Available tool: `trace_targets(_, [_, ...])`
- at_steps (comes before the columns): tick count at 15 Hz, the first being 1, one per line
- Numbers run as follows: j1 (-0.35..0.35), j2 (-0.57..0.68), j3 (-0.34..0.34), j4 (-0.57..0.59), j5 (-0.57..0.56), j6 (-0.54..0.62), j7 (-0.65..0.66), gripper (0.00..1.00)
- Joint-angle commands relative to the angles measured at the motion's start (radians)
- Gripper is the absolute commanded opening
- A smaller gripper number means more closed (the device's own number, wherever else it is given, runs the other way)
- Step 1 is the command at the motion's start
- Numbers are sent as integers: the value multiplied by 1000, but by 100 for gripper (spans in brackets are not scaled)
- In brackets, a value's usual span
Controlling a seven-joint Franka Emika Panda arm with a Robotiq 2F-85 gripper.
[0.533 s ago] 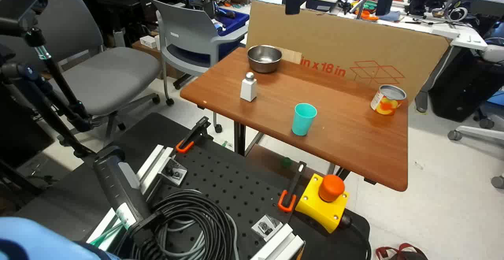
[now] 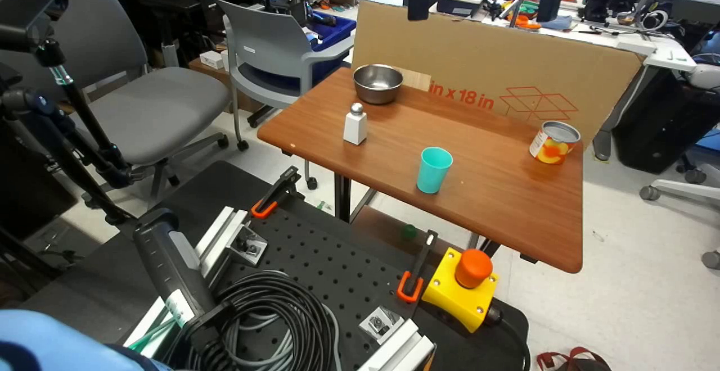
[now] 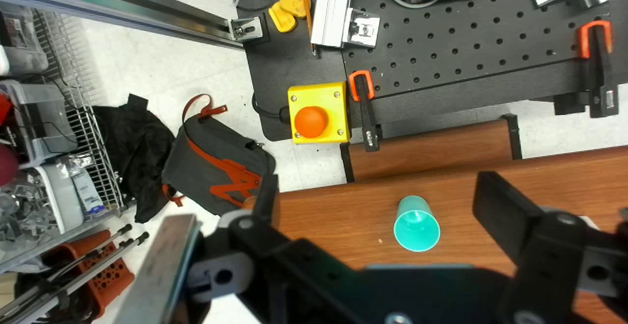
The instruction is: Slide the can slightly to the left
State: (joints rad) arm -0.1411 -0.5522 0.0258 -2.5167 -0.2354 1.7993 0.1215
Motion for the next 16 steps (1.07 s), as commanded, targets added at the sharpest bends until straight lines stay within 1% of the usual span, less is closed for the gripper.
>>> trace_targets(1, [18, 1, -15, 2, -7, -4, 7, 100])
trace_targets(7, [18, 1, -15, 2, -7, -4, 7, 100])
trace_targets(11, [6, 53, -46, 12, 4, 105, 17, 100])
trace_targets(14, [-12, 153, -89, 35, 14, 246, 22, 100])
trace_targets(16, [-27, 254, -117, 90, 21, 297, 24, 100])
